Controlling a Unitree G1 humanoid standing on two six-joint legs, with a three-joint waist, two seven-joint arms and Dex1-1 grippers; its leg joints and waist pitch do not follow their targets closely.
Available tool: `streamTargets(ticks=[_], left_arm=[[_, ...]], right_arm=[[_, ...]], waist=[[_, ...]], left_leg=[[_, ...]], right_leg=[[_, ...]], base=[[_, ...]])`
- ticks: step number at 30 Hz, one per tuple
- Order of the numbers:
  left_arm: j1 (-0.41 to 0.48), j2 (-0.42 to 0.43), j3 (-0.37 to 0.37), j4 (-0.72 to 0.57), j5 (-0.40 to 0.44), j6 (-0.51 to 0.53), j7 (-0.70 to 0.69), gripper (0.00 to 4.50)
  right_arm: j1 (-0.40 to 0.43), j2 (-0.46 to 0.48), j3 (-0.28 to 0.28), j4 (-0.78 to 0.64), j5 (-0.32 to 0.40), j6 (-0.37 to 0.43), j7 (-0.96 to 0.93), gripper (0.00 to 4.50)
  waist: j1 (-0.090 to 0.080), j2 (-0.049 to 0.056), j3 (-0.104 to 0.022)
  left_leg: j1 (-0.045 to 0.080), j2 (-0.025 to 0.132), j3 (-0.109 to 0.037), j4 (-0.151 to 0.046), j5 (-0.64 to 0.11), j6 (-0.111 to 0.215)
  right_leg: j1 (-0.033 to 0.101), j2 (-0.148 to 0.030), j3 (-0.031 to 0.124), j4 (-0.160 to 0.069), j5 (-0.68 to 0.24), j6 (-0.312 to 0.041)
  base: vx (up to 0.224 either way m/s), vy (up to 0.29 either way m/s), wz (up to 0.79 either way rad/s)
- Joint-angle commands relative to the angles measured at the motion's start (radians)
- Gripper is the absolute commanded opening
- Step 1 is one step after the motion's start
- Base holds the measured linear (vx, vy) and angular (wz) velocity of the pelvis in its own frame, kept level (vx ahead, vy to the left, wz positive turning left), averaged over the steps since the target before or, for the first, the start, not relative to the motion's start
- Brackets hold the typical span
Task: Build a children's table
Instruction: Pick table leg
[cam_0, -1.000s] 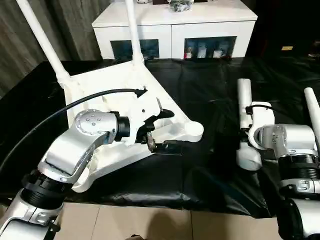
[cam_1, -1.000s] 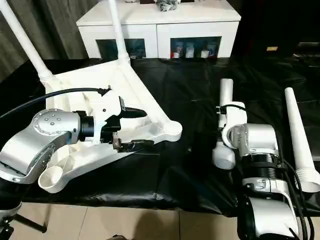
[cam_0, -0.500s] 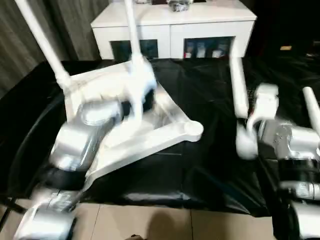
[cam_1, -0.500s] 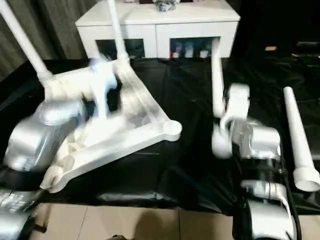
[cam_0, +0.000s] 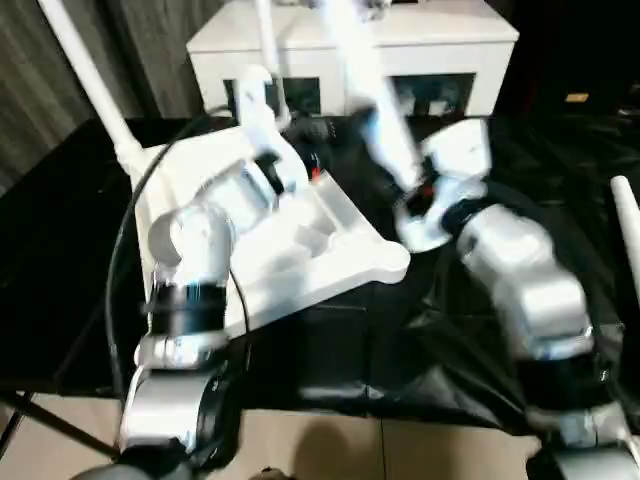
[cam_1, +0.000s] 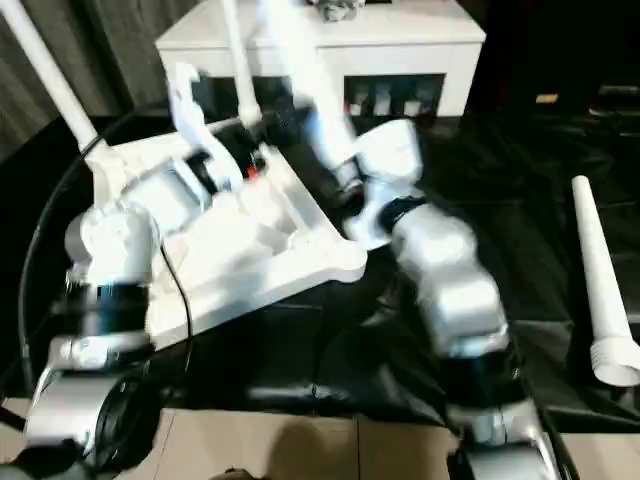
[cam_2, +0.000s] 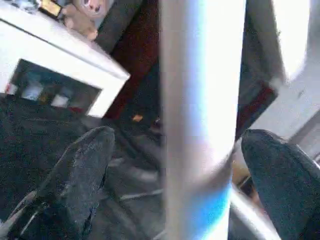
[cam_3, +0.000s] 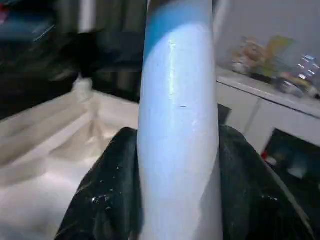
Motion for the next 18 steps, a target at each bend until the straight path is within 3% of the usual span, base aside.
streamTargets(ticks=[1, 7, 8, 12, 18], left_arm=[[-0.02, 0.001, 0.011, -0.002, -0.03, 0.016, 0.016, 4.5], [-0.015, 0.001, -0.006, -0.005, -0.004, 0.023, 0.043, 4.5], [-0.014, 0.004, -0.009, -0.004, 0.001, 0.025, 0.052, 4.23], [-0.011, 0.008, -0.006, 0.012, 0.013, 0.026, 0.105, 4.05], [-0.004, 0.001, -0.012, -0.004, 0.006, 0.037, 0.123, 3.53]], right_arm=[[0.004, -0.003, 0.023, -0.017, -0.016, -0.021, 0.013, 1.81], [0.007, -0.012, 0.066, -0.009, -0.06, -0.029, 0.015, 1.81], [0.006, -0.015, 0.071, -0.006, -0.07, -0.032, 0.01, 1.81], [-0.011, -0.024, 0.096, 0.022, -0.138, -0.043, -0.028, 1.8], [-0.017, -0.016, 0.111, 0.028, -0.174, -0.043, -0.048, 1.8]], waist=[[0.0, -0.023, -0.073], [-0.002, -0.028, -0.072], [-0.003, -0.028, -0.072], [-0.004, -0.029, -0.071], [-0.005, -0.029, -0.07]], left_leg=[[0.036, 0.045, -0.024, -0.061, -0.13, 0.047], [0.035, 0.046, -0.025, -0.062, -0.125, 0.05], [0.035, 0.047, -0.025, -0.062, -0.123, 0.051], [0.035, 0.045, -0.025, -0.062, -0.126, 0.046], [0.036, 0.046, -0.026, -0.064, -0.129, 0.044]], right_leg=[[0.035, -0.072, 0.036, -0.077, 0.002, -0.243], [0.036, -0.073, 0.037, -0.077, 0.007, -0.238], [0.036, -0.073, 0.037, -0.077, 0.011, -0.237], [0.036, -0.072, 0.037, -0.078, 0.008, -0.236], [0.035, -0.072, 0.038, -0.076, 0.014, -0.236]], base=[[0.0, 0.0, 0.0], [0.0, 0.0, 0.0], [0.0, 0.0, 0.0], [0.0, 0.0, 0.0], [0.0, 0.0, 0.0]])
